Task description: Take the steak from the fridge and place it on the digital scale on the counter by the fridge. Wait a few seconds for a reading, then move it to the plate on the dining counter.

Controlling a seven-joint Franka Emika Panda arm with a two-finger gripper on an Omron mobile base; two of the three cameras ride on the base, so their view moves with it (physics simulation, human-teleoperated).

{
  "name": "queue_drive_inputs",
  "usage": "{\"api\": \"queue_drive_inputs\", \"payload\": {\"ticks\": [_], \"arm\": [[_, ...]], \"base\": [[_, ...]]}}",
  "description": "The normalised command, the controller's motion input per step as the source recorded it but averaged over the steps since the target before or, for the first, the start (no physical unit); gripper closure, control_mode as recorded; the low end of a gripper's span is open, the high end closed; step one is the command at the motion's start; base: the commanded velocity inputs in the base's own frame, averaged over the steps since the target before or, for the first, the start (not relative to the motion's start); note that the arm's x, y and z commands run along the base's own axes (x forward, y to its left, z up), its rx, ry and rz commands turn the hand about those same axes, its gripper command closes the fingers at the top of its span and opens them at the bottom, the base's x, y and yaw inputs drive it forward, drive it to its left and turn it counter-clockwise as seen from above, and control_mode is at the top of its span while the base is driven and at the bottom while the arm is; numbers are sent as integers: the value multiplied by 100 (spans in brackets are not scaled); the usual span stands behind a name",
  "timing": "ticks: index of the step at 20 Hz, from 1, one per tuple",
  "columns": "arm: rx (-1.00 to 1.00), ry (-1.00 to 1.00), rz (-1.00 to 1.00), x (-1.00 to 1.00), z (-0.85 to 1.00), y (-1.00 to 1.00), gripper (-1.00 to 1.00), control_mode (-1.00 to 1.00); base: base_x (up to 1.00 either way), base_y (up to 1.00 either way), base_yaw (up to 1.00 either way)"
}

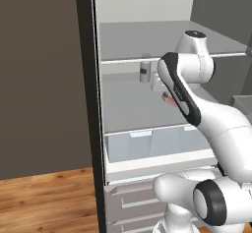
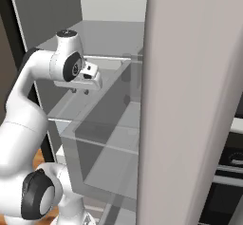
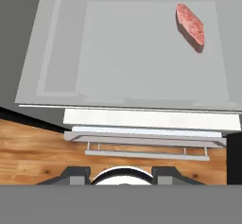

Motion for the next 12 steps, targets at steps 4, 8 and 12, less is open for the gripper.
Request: {"api": "queue_drive_inputs", "payload": {"ticks": [4, 8, 12], "arm": [[0, -4, 0, -6, 0, -6, -100, -100], [0, -16, 0, -18, -1, -32, -100, -100], [0, -25, 0, -19, -8, -38, -100, -100]], "base": [[0, 0, 0], [0, 0, 0], [0, 0, 0]]}}
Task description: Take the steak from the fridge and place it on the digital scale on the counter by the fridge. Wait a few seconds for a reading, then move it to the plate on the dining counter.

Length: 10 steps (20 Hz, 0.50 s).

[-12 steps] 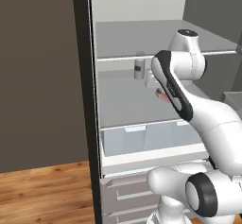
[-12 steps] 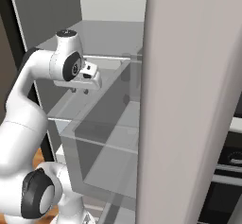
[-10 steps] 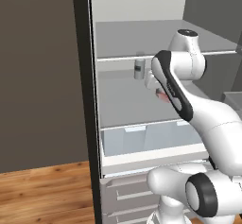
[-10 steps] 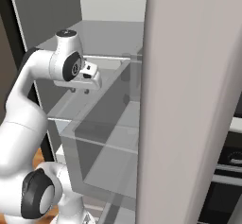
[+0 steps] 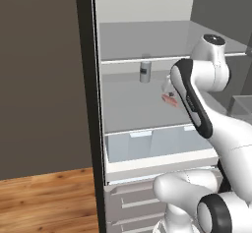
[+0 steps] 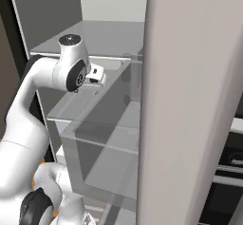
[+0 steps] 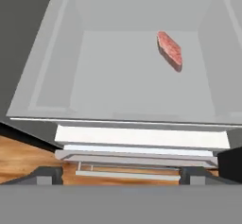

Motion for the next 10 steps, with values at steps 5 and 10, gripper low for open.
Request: {"api": "queue_drive_inputs", "payload": {"ticks": [5, 10], "arm": [[-1, -21, 0, -10, -18, -39, -100, -100], [0, -4, 0, 0, -25, -38, -100, -100]], "base": [[0, 0, 0], [0, 0, 0]]}}
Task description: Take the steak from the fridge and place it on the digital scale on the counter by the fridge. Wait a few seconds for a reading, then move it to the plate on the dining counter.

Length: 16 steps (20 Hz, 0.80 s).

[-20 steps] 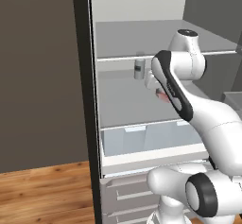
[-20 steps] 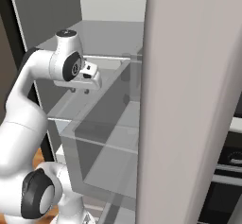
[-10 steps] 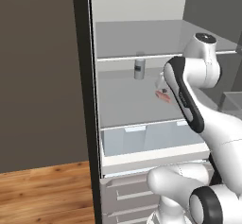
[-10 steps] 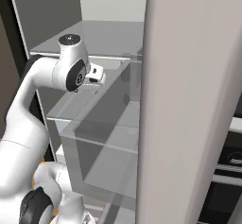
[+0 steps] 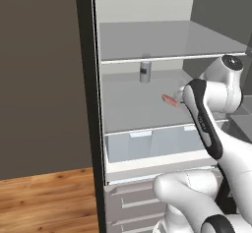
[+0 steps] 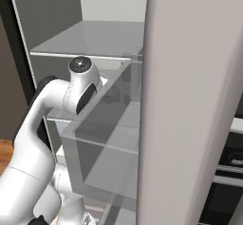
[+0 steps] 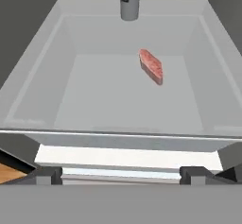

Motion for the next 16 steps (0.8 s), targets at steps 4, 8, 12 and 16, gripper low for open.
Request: {"api": "queue_drive_inputs", "payload": {"ticks": [4, 8, 12, 16], "arm": [[0, 0, 0, 6, -13, -32, -100, -100], [1, 0, 0, 21, -3, -31, -100, -100], [2, 0, 0, 31, -16, -21, -100, -100], [4, 0, 0, 48, -20, -10, -100, -100]], "base": [[0, 0, 0], [0, 0, 0], [0, 0, 0], [0, 0, 0]]}}
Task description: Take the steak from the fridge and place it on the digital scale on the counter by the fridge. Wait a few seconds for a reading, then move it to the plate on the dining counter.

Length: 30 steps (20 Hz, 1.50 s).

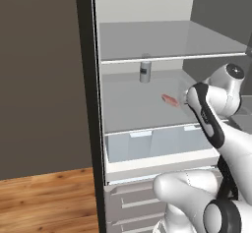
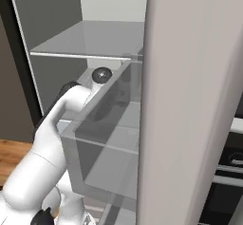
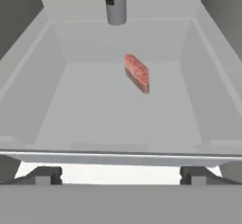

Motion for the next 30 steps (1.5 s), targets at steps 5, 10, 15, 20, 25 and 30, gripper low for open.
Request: {"api": "queue_drive_inputs", "payload": {"ticks": [5, 10, 15, 20, 25, 30], "arm": [[2, 3, 0, 57, -27, -1, -100, -100], [1, 2, 0, 49, -31, 0, -100, -100], [1, 2, 0, 43, -27, 0, -100, -100], [1, 3, 0, 40, -25, -7, -100, -100], [0, 2, 0, 37, -17, -19, -100, -100], [0, 2, 0, 42, -15, -14, -100, -100]], "base": [[0, 0, 0], [0, 0, 0], [0, 0, 0], [0, 0, 0], [0, 0, 0], [0, 0, 0]]}}
